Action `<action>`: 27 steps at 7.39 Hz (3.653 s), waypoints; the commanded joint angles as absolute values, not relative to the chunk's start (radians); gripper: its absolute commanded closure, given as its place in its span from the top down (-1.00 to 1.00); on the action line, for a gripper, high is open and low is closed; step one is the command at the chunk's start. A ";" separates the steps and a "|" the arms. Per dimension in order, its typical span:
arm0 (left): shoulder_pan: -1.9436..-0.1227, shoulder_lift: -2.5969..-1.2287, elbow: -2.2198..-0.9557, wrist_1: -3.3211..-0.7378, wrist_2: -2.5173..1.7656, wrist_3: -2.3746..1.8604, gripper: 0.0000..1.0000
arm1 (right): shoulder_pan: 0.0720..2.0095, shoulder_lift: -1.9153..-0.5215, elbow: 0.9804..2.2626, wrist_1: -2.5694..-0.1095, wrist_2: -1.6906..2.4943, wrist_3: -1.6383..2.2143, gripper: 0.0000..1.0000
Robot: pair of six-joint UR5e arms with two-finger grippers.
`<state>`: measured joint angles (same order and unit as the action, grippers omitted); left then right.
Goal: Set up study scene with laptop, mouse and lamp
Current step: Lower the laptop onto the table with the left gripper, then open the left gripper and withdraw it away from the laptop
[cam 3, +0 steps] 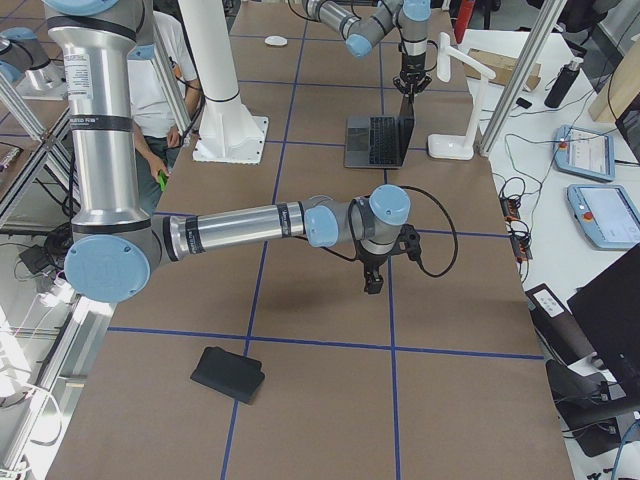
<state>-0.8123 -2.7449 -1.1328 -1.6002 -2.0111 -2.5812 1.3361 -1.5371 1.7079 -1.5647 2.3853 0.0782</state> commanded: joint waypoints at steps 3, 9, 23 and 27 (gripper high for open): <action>-0.824 -2.743 -1.132 -1.603 -2.008 -2.609 -0.31 | 1.335 -1.537 1.695 -1.565 2.385 0.078 0.99; -0.821 -2.576 -1.527 -1.433 -2.028 -2.569 1.00 | 1.336 -1.534 1.690 -1.565 2.387 0.078 0.99; -1.148 -1.586 -2.300 -1.276 -2.213 -0.624 1.00 | 1.400 -1.852 1.583 -1.192 2.399 -0.318 0.98; -1.348 -1.586 -2.177 -1.273 -2.361 -0.263 1.00 | 1.476 -1.855 1.482 -1.398 2.401 -0.824 0.97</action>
<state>-1.2992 -1.5852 -2.2106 -1.2705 -2.3472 -0.3437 1.4666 -1.8531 1.4955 -1.2729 2.3980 -0.6603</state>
